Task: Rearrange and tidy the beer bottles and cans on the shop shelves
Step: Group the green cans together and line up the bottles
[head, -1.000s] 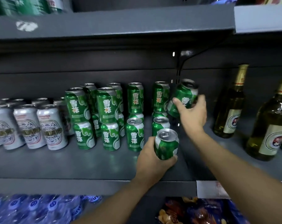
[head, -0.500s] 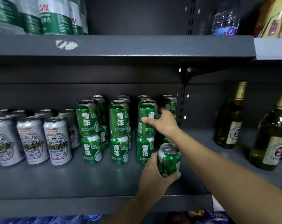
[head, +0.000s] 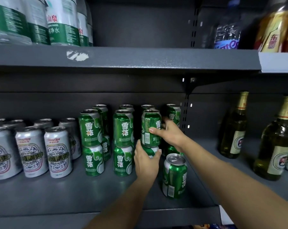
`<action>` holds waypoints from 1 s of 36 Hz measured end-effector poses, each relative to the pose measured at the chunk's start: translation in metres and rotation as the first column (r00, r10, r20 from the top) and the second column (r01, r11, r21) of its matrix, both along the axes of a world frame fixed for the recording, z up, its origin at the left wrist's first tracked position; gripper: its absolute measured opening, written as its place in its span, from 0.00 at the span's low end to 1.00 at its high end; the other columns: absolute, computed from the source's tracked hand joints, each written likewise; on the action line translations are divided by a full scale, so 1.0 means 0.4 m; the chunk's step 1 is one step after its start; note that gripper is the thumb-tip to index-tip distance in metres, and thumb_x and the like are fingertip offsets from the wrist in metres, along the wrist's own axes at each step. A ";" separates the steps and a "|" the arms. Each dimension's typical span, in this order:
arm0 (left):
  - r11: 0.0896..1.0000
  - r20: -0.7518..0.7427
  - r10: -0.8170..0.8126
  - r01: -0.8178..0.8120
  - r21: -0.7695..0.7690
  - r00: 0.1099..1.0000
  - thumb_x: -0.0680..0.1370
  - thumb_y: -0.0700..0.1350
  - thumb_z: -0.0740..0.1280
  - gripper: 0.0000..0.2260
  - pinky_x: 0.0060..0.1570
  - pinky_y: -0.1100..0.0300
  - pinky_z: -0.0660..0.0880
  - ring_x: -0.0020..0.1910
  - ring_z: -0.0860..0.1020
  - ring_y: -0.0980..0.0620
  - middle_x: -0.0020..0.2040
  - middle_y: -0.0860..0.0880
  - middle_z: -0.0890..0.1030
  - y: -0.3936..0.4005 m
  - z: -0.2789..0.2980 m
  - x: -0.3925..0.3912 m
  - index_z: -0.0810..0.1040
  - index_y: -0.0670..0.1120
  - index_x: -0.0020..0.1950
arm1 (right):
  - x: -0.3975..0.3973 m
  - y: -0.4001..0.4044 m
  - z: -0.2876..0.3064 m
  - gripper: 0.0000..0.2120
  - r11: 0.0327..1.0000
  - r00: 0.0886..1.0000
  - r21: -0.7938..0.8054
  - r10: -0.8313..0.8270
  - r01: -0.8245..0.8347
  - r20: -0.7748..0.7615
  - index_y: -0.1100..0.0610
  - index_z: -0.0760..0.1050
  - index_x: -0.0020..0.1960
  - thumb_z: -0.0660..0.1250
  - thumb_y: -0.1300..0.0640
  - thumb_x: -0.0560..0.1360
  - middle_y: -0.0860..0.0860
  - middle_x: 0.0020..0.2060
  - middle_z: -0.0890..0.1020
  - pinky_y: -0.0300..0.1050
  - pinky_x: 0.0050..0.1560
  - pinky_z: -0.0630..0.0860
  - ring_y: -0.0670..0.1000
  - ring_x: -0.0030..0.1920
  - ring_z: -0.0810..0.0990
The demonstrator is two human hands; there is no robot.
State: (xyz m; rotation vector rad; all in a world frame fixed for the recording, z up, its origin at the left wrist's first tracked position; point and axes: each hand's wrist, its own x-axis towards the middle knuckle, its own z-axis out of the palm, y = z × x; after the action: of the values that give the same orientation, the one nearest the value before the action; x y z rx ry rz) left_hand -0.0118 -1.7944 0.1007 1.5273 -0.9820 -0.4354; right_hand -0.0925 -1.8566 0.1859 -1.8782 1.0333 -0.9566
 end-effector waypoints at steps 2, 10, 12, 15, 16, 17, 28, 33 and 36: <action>1.000 0.017 0.006 -0.006 0.017 1.000 0.72 0.48 0.73 0.32 0.61 0.48 0.71 0.63 0.73 0.46 0.64 0.48 0.73 -0.005 -0.003 0.009 0.64 0.49 0.73 | -0.002 -0.002 0.001 0.33 1.000 1.000 0.010 -0.003 0.003 0.002 0.57 0.70 0.64 0.77 0.43 0.65 0.52 0.58 0.80 0.51 0.63 0.75 0.51 0.59 0.78; 0.998 0.082 0.008 -0.013 0.062 0.997 0.74 0.49 0.73 0.30 0.60 0.49 0.72 0.63 0.72 0.46 0.67 0.49 0.70 -0.008 -0.012 0.032 0.64 0.49 0.72 | 0.009 -0.007 -0.003 0.21 0.997 0.994 0.074 0.030 -0.023 -0.101 0.57 0.71 0.59 0.75 0.63 0.69 0.51 0.55 0.81 0.49 0.64 0.73 0.51 0.56 0.79; 0.997 0.089 0.019 -0.026 0.072 0.996 0.74 0.50 0.72 0.32 0.60 0.49 0.71 0.65 0.71 0.46 0.69 0.49 0.68 -0.008 -0.012 0.030 0.62 0.48 0.74 | 0.021 -0.010 -0.015 0.24 0.999 0.995 0.033 -0.035 0.038 -0.098 0.57 0.71 0.58 0.78 0.60 0.67 0.52 0.54 0.81 0.53 0.63 0.74 0.53 0.56 0.79; 0.996 0.098 0.030 -0.038 0.078 0.995 0.73 0.50 0.72 0.34 0.59 0.50 0.71 0.66 0.70 0.47 0.70 0.50 0.68 -0.007 -0.011 0.028 0.61 0.49 0.75 | 0.032 -0.010 -0.024 0.32 0.993 0.980 -0.038 -0.120 0.116 -0.157 0.57 0.70 0.61 0.81 0.53 0.63 0.52 0.56 0.79 0.53 0.61 0.74 0.54 0.57 0.78; 0.996 0.100 0.031 -0.039 0.082 0.994 0.74 0.50 0.72 0.34 0.59 0.50 0.71 0.67 0.70 0.47 0.71 0.50 0.67 -0.005 -0.009 0.026 0.60 0.49 0.75 | 0.034 -0.011 -0.024 0.34 0.988 0.971 -0.063 -0.149 0.140 -0.187 0.58 0.69 0.62 0.81 0.50 0.62 0.52 0.58 0.78 0.53 0.60 0.74 0.54 0.58 0.77; 0.996 0.101 0.031 -0.040 0.083 0.994 0.74 0.50 0.72 0.34 0.58 0.50 0.71 0.67 0.70 0.47 0.71 0.50 0.67 -0.004 -0.008 0.024 0.60 0.49 0.75 | 0.036 -0.011 -0.022 0.36 0.984 0.961 -0.083 -0.174 0.159 -0.216 0.58 0.69 0.63 0.81 0.48 0.62 0.53 0.59 0.77 0.53 0.60 0.74 0.55 0.59 0.76; 0.999 0.056 0.034 -0.035 0.020 0.998 0.75 0.46 0.71 0.31 0.56 0.56 0.68 0.64 0.72 0.47 0.68 0.48 0.70 -0.001 -0.013 0.006 0.61 0.47 0.74 | 0.021 -0.011 -0.014 0.46 0.995 0.965 -0.012 -0.102 0.102 -0.242 0.56 0.65 0.69 0.78 0.37 0.59 0.53 0.65 0.75 0.54 0.64 0.73 0.55 0.65 0.74; 0.994 0.041 0.096 -0.094 -0.056 0.995 0.76 0.40 0.69 0.28 0.62 0.54 0.67 0.67 0.69 0.46 0.68 0.46 0.69 0.020 -0.028 -0.019 0.62 0.45 0.73 | -0.065 0.048 0.050 0.38 0.998 0.995 -0.002 -0.067 0.067 -0.076 0.59 0.67 0.72 0.60 0.32 0.73 0.56 0.63 0.77 0.50 0.64 0.71 0.54 0.63 0.75; 0.963 0.052 0.202 -0.189 -0.193 0.978 0.75 0.35 0.66 0.20 0.53 0.57 0.68 0.61 0.71 0.48 0.60 0.47 0.71 0.062 -0.041 -0.050 0.69 0.45 0.66 | -0.130 0.093 0.078 0.40 0.999 0.939 0.004 0.045 -0.047 -0.341 0.58 0.75 0.61 0.54 0.27 0.67 0.55 0.51 0.81 0.50 0.60 0.74 0.52 0.52 0.79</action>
State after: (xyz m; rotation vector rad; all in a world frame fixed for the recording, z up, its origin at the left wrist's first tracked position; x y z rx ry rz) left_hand -0.0316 -1.7698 0.0842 1.4595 -0.8898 -0.1450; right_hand -0.1445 -1.8195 0.2171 -2.1096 1.1805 -0.6164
